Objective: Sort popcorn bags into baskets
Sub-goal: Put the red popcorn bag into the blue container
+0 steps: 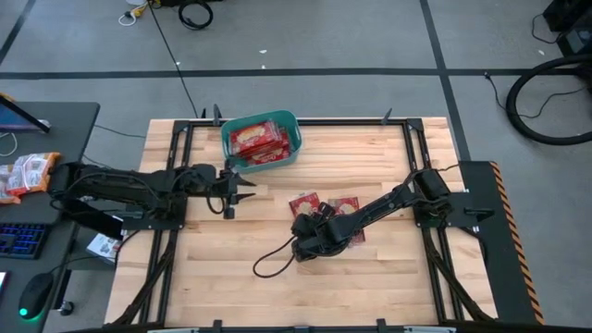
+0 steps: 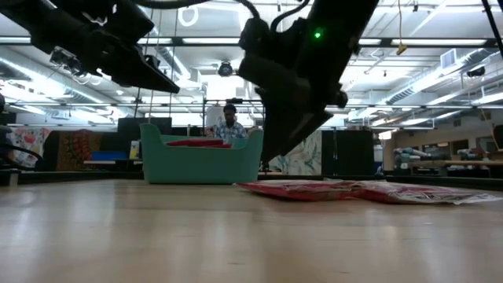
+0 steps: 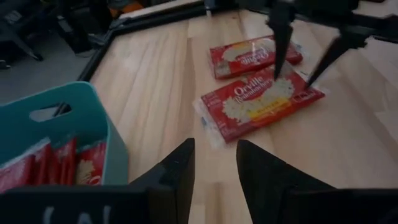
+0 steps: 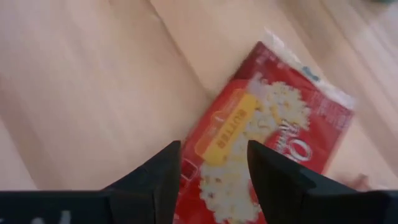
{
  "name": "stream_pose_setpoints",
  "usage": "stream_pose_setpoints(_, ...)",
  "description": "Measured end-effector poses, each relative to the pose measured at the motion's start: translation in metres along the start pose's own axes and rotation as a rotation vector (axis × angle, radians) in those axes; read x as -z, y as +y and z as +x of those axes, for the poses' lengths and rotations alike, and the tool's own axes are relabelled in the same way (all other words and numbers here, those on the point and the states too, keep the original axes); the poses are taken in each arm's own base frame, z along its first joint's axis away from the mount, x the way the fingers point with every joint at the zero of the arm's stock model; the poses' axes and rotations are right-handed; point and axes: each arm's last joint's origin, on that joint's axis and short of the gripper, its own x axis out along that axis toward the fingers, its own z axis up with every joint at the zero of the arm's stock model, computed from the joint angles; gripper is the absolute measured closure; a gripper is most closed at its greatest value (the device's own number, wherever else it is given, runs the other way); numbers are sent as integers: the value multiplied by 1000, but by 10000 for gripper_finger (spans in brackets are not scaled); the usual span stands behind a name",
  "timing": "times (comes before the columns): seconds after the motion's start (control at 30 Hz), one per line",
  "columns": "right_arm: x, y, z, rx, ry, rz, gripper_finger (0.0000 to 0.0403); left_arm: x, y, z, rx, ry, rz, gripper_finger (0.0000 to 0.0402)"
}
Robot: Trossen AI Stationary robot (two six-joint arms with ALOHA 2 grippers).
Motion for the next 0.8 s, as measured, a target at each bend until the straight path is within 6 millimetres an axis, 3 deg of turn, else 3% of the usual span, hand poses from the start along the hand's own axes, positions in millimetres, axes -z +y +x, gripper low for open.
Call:
stream_pose_setpoints(0.43, 6, -5, -1, 73, 22, -45, 198, 31, -16, -29, -40, -107, -27, 279)
stream_pose_setpoints(0.63, 2, -25, 7, 151, 116, -55, 202, 42, -19, -40, -48, -157, -54, 279)
stream_pose_setpoints(0.8, -8, -43, 26, 167, 136, -57, 207, 52, -24, -41, -19, -157, -69, 279)
